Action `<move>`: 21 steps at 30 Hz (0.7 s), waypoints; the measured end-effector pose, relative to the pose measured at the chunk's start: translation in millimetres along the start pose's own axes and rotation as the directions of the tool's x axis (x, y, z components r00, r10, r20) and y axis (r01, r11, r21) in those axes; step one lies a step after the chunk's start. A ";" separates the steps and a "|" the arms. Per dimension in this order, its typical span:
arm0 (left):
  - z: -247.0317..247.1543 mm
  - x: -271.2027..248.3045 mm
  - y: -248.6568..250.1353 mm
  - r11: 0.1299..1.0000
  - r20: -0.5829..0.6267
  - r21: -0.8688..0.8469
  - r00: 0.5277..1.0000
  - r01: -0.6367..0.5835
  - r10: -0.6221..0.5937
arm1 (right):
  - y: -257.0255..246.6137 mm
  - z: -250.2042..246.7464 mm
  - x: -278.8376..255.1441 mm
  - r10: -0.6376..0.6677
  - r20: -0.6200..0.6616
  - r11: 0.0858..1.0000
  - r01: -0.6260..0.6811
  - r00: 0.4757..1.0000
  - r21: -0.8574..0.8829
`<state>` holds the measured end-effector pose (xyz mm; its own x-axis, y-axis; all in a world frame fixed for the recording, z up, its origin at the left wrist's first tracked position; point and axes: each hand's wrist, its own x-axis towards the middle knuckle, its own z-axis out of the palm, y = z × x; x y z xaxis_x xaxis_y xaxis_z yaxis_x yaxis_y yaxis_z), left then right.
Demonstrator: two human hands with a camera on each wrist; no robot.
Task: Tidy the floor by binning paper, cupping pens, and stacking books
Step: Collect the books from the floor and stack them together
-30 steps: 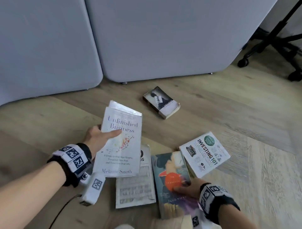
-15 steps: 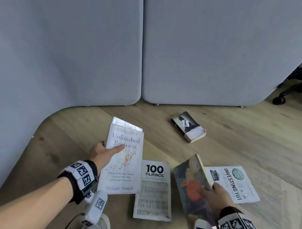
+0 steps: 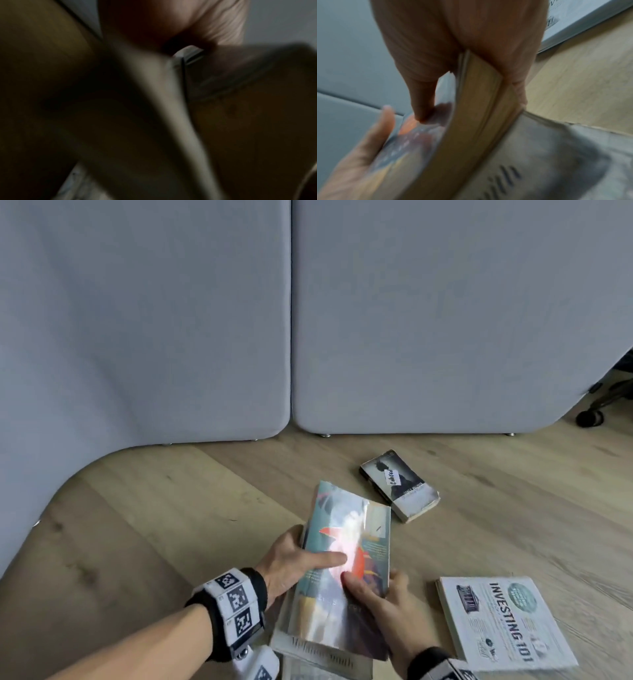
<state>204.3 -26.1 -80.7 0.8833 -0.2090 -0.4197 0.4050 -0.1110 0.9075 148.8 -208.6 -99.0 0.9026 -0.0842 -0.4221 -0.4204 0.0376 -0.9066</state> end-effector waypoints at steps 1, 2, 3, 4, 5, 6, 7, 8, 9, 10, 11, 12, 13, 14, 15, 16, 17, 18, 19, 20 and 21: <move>-0.1 3.0 -0.6 1.000 0.033 0.001 0.999 -0.028 0.028 | -2.1 -1.2 0.8 -0.041 -0.002 0.999 0.041 0.999 0.032; -1.2 6.1 -0.2 0.998 0.063 0.003 0.996 -0.061 0.061 | -1.4 -4.1 6.0 -0.115 0.032 0.992 0.114 0.993 0.048; -3.1 8.2 2.2 0.994 0.090 0.025 0.991 -0.102 0.099 | -3.8 -6.6 10.4 -0.180 0.054 0.983 0.177 0.982 0.050; -5.3 10.6 7.2 0.987 0.108 0.061 0.984 -0.150 0.143 | -6.5 -8.4 16.4 -0.238 0.089 0.971 0.237 0.967 0.026; -8.1 14.6 13.0 0.973 0.122 0.101 0.974 -0.206 0.193 | -10.0 -8.9 23.2 -0.294 0.108 0.955 0.295 0.950 0.003; -10.9 18.5 18.6 0.959 0.131 0.121 0.961 -0.258 0.242 | -15.0 -8.2 29.1 -0.352 0.120 0.934 0.357 0.928 -0.023; -14.1 22.1 24.4 0.945 0.125 0.118 0.949 -0.305 0.290 | -23.5 -4.6 35.3 -0.405 0.121 0.909 0.413 0.906 -0.051; -17.5 25.3 30.8 0.932 0.105 0.102 0.935 -0.348 0.337 | -30.4 -1.1 42.3 -0.450 0.109 0.883 0.460 0.887 -0.098; -20.9 29.4 35.0 0.919 0.073 0.089 0.923 -0.385 0.379 | -37.1 2.6 50.7 -0.481 0.097 0.859 0.491 0.871 -0.145; -24.4 33.9 36.6 0.909 0.026 0.076 0.912 -0.410 0.410 | -42.6 6.0 60.0 -0.500 0.093 0.839 0.508 0.861 -0.194; -28.6 39.0 35.5 0.902 -0.023 0.074 0.903 -0.426 0.429 | -45.5 9.5 69.7 -0.506 0.103 0.822 0.514 0.857 -0.244; -32.6 44.4 32.0 0.899 -0.054 0.074 0.898 -0.432 0.436 | -46.7 12.5 79.7 -0.491 0.127 0.815 0.506 0.862 -0.282; -36.7 50.5 24.8 0.904 -0.048 0.071 0.904 -0.422 0.426 | -42.9 12.8 90.9 -0.425 0.168 0.838 0.457 0.889 -0.297; -40.3 57.4 13.7 0.917 -0.016 0.069 0.919 -0.393 0.395 | -37.6 12.8 101.9 -0.322 0.208 0.883 0.372 0.924 -0.287; -43.0 63.3 -0.6 0.939 0.013 0.075 0.942 -0.336 0.336 | -30.2 12.5 110.3 -0.210 0.244 0.917 0.277 0.947 -0.285; -45.0 67.4 -13.0 0.960 0.020 0.081 0.963 -0.269 0.268 | -23.2 12.5 117.6 -0.133 0.279 0.929 0.218 0.951 -0.299; -46.0 70.6 -22.2 0.974 0.013 0.081 0.978 -0.211 0.210 | -17.6 12.5 124.1 -0.109 0.300 0.921 0.209 0.948 -0.327; -46.8 74.8 -28.5 0.980 -0.001 0.083 0.983 -0.180 0.181 | -13.8 13.2 129.4 -0.112 0.317 0.910 0.226 0.942 -0.349; -47.5 78.2 -31.1 0.982 -0.025 0.085 0.985 -0.170 0.173 | -12.6 14.7 133.5 -0.131 0.329 0.897 0.252 0.935 -0.362; -48.3 81.6 -31.2 0.983 -0.049 0.081 0.984 -0.166 0.171 | -12.6 16.7 136.4 -0.153 0.344 0.882 0.285 0.927 -0.375; -49.1 84.9 -29.0 0.982 -0.058 0.075 0.983 -0.171 0.175 | -13.3 18.3 139.0 -0.176 0.358 0.864 0.318 0.917 -0.389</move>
<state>279.1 7.2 -142.0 0.9528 -0.1681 -0.2527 0.2293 -0.1467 0.9622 281.6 -202.5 -145.6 0.9349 0.2722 -0.2276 -0.1122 -0.3818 -0.9174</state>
